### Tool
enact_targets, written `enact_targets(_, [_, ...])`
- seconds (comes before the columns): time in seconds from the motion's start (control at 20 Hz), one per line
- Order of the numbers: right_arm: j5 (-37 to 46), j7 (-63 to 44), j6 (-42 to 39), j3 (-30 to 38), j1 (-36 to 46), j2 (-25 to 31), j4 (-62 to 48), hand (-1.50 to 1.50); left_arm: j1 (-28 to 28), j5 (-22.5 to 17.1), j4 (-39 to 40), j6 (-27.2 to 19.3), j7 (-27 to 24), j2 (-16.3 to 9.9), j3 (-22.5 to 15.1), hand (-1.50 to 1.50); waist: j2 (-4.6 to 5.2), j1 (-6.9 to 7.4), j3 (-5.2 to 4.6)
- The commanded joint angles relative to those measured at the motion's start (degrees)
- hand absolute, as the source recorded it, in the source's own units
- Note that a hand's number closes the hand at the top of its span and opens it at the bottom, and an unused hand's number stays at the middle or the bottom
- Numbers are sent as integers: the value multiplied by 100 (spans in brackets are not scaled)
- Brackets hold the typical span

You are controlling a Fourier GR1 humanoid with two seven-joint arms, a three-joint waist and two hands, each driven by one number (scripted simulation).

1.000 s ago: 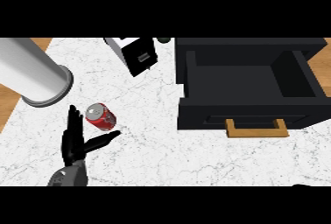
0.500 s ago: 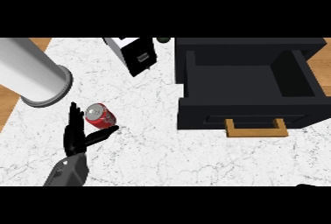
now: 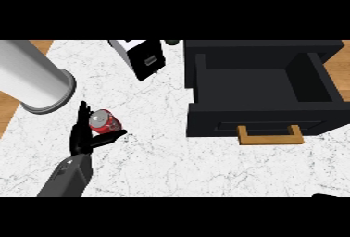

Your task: Pick up the can, place it into the drawer and close the drawer

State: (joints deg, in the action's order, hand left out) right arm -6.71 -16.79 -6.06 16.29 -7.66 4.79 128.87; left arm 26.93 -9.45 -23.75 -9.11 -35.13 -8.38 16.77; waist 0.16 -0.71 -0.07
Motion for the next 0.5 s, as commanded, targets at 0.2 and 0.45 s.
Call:
enact_targets(0.2, [-31, 267, -177, 52, -212, -74, -53, -150, 463, -73, 675, 828, -256, -198, 55, 150, 4, -21, 2])
enact_targets(0.45, [-250, 11, -79, 319, 409, 247, -260, -150, 746, -71, 1045, 862, -674, 0, 110, 150, 25, -45, -3])
